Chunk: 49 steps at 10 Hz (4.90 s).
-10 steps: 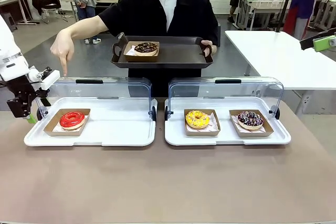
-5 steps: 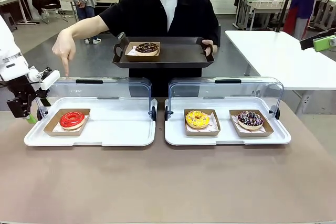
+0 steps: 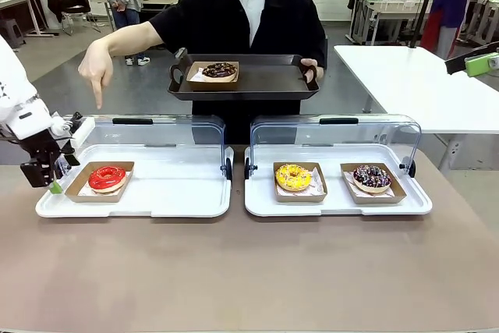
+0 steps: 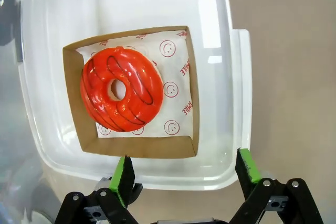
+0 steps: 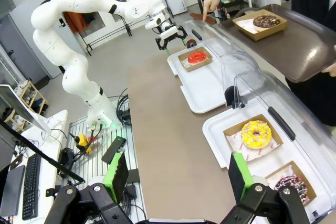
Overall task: Provide the desired donut to the person.
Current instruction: Pick up and lift the Paper togo box containing the Donut pointed at by the person.
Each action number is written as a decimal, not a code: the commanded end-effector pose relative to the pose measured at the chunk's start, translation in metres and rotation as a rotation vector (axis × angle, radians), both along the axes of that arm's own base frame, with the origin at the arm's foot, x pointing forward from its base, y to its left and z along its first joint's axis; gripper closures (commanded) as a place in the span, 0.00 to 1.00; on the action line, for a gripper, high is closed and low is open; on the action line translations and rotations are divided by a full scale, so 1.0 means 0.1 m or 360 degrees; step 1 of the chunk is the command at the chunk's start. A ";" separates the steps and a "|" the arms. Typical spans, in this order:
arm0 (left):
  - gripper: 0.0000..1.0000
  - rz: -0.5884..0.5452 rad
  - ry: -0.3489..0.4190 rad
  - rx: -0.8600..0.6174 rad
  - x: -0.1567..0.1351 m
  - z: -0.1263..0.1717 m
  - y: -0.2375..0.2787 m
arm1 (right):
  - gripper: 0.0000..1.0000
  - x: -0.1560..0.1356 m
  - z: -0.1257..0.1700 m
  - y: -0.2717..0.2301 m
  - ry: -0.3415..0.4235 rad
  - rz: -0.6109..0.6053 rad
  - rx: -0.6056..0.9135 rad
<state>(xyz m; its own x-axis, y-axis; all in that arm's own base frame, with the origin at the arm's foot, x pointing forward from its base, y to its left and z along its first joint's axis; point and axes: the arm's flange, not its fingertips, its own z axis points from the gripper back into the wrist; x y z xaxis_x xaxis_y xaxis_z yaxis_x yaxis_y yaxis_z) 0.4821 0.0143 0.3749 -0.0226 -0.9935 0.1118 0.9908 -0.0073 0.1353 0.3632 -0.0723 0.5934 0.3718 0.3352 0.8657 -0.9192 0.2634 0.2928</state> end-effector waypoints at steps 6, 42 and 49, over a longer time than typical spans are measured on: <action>0.00 0.0052 0.0041 0.0122 0.04 -0.34 -0.08 | 0.00 0.00 0.01 0.01 -0.0017 0.0012 0.0022; 1.00 -0.0002 0.0237 0.0019 -1.19 1.58 -0.53 | 0.00 0.00 0.01 0.01 -0.0017 0.0012 0.0022; 1.00 0.0231 0.0071 -0.0014 -0.68 2.22 -0.63 | 0.00 0.00 0.01 0.01 -0.0017 0.0012 0.0022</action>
<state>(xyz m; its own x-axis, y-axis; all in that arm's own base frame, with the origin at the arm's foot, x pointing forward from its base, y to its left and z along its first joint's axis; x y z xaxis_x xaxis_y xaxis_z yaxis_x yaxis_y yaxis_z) 0.4074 -0.0498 0.5921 0.1037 -0.9877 0.1168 0.9902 0.1136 0.0814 0.3632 -0.0725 0.5932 0.3726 0.3350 0.8654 -0.9189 0.2634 0.2936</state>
